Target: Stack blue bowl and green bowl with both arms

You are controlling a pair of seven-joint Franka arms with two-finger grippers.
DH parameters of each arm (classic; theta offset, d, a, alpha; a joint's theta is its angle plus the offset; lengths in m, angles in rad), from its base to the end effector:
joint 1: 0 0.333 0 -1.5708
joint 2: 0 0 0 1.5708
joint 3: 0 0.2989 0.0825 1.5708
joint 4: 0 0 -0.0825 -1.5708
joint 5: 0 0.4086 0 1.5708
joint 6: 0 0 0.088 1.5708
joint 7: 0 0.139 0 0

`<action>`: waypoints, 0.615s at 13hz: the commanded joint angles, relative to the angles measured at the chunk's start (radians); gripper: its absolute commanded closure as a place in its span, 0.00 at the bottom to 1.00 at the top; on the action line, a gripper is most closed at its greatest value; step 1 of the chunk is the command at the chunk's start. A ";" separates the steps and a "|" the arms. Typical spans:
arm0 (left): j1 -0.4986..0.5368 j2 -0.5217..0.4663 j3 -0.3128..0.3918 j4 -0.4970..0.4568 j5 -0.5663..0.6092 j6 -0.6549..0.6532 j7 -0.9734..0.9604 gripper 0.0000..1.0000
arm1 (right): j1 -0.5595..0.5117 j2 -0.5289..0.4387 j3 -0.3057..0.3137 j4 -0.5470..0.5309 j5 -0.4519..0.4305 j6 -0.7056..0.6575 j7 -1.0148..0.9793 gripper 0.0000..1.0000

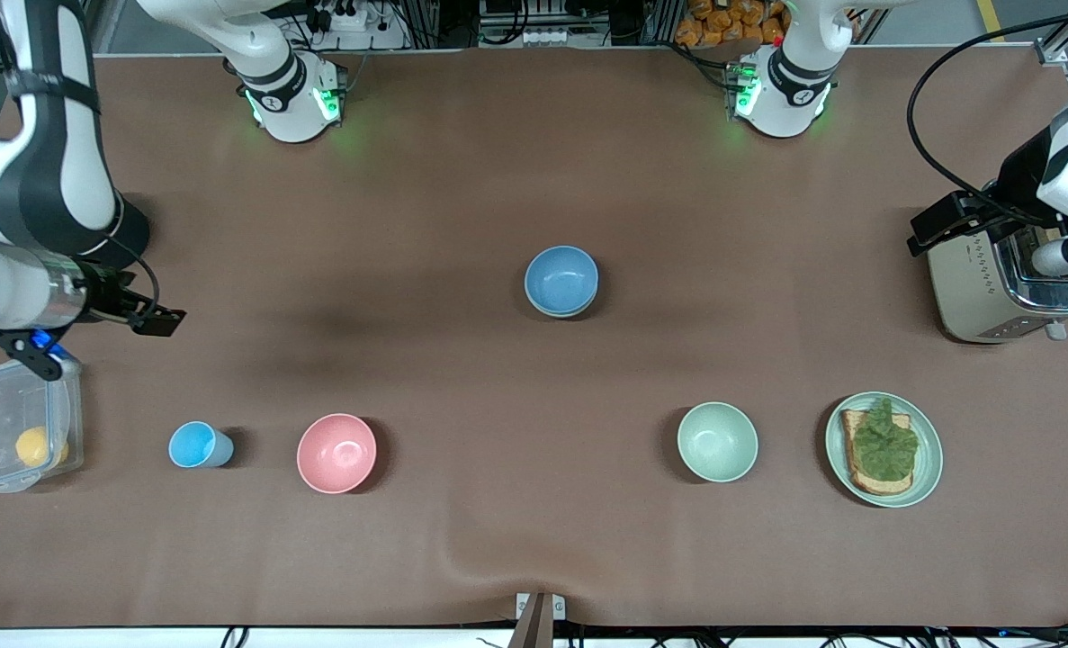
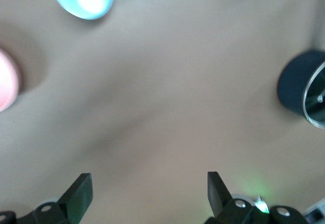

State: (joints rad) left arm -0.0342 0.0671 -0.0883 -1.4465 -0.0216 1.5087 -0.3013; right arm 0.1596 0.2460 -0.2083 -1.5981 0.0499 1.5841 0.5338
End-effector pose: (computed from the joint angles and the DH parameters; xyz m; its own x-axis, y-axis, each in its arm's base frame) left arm 0.5882 -0.0739 0.5922 0.9842 0.1766 -0.0126 0.1769 -0.9839 0.0249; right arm 0.6174 -0.0151 0.4179 0.8034 -0.5550 -0.2156 -0.5397 -0.8318 0.1301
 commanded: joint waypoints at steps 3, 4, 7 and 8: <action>0.034 -0.020 -0.007 -0.014 -0.009 -0.012 0.011 0.00 | -0.199 -0.132 0.218 0.024 -0.065 0.060 -0.352 0.00; 0.036 -0.020 -0.008 -0.014 -0.005 -0.012 0.010 0.00 | -0.199 -0.149 0.221 0.035 -0.059 0.073 -0.369 0.00; 0.037 -0.018 -0.011 -0.012 -0.001 -0.012 0.008 0.00 | -0.209 -0.206 0.247 0.032 -0.051 0.082 -0.354 0.00; 0.045 -0.015 -0.011 -0.012 -0.001 -0.010 0.002 0.00 | -0.207 -0.223 0.248 0.032 -0.041 0.088 -0.354 0.00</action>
State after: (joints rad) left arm -0.0081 0.0669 -0.0900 -1.4485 -0.0216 1.5076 -0.3014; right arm -0.0178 0.0639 0.0071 -1.5534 0.0109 1.6592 0.1909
